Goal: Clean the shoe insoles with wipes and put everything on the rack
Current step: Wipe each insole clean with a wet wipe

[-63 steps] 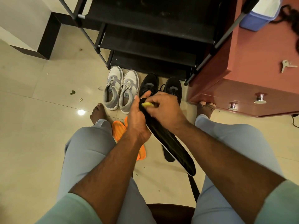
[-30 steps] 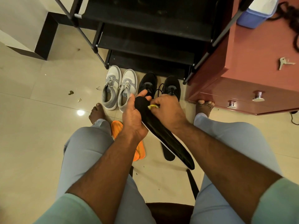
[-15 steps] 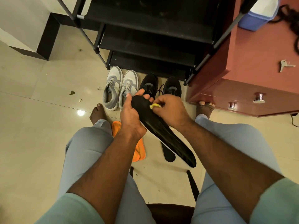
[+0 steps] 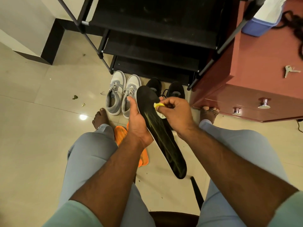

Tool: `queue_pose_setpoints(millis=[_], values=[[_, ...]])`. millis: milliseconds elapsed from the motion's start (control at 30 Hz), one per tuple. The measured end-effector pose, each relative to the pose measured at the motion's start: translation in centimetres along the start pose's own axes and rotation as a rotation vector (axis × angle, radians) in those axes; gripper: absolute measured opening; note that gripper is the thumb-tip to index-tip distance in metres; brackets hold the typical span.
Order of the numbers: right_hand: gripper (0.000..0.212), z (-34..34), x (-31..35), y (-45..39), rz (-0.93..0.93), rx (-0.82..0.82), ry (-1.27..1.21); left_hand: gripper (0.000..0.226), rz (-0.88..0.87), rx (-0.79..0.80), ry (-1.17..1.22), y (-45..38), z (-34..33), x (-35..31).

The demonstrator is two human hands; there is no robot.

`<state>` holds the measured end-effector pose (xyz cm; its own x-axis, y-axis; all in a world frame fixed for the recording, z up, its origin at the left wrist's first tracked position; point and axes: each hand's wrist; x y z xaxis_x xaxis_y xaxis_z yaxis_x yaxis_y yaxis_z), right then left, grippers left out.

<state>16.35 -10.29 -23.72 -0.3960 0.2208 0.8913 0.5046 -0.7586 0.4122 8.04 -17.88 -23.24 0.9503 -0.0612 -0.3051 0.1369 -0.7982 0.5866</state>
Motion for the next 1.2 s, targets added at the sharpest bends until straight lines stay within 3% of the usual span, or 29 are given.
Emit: queue_pose_setpoints(millis=[100,233,367,467,633,833,1033,1200], values=[[0.004,0.9,0.5,0.0,0.074,-0.054,0.276,0.096,0.034,0.009,0.019,0.0,-0.3,0.1],[0.009,0.5,1.3,0.7,0.083,-0.025,0.443,0.089,0.044,-0.027,-0.022,0.0,-0.4,0.2],[0.012,-1.2,2.9,3.0,0.187,0.167,0.312,0.078,0.001,-0.052,-0.052,-0.1,0.1,0.1],[0.011,-0.4,2.5,2.2,0.214,0.134,0.428,0.081,0.053,-0.014,-0.059,-0.2,0.4,0.0],[0.010,0.6,1.1,0.8,0.078,0.064,0.482,0.087,0.088,-0.009,-0.114,-0.4,0.5,0.1],[0.012,-1.0,3.1,3.0,0.317,0.192,0.429,0.077,0.062,-0.041,-0.103,-0.3,0.8,-0.2],[0.021,0.9,1.7,0.4,0.204,0.180,0.907,0.083,0.100,-0.047,-0.186,-0.3,0.3,0.2],[0.023,-1.1,3.2,2.9,0.521,0.185,0.846,0.073,0.039,-0.016,-0.176,-0.5,1.0,0.2]])
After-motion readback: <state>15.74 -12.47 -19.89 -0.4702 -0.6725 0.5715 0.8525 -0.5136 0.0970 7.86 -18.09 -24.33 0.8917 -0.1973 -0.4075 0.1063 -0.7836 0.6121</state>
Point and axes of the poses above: each hand's wrist, its own y-axis away from the middle knuckle, its own z-axis out of the back of the hand, x = y × z, and after that the axes turned 7 degrees about x, right-handed
